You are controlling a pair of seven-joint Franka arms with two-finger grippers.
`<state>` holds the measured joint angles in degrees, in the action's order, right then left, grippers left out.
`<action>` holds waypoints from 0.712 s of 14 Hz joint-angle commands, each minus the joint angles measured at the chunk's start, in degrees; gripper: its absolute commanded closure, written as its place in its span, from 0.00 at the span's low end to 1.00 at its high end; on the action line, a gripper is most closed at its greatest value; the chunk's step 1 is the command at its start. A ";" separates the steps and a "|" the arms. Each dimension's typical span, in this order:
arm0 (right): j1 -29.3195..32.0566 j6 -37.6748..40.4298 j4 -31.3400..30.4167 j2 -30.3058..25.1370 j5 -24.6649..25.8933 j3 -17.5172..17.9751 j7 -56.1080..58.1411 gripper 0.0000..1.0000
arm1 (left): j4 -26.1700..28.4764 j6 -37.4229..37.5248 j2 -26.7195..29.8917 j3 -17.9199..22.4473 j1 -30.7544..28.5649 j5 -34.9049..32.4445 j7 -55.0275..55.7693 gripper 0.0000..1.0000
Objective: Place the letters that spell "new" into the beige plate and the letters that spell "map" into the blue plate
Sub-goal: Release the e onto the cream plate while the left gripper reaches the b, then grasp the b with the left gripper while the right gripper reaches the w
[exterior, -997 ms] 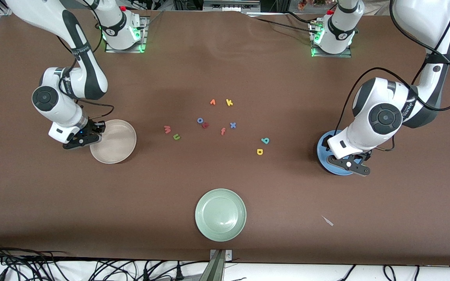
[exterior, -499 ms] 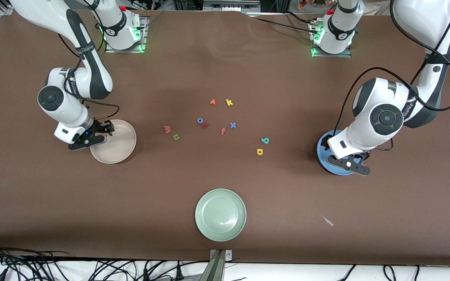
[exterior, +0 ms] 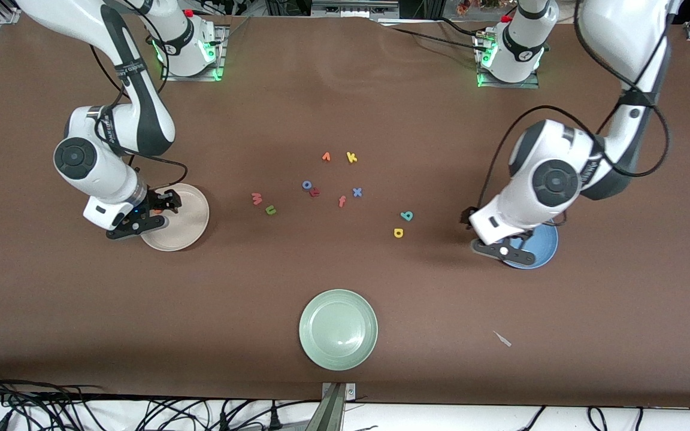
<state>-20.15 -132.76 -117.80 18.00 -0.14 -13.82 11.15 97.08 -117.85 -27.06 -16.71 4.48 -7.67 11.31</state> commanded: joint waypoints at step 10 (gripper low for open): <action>-2.77 9.54 10.31 -0.33 -0.82 9.77 -17.62 0.03 | -1.36 -10.03 -10.11 0.54 9.05 9.16 24.36 0.00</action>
<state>-21.34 -124.22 -108.57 17.42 -0.26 -5.16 -2.49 96.96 -127.64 -36.37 -16.70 12.53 0.34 33.80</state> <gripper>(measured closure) 0.044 0.000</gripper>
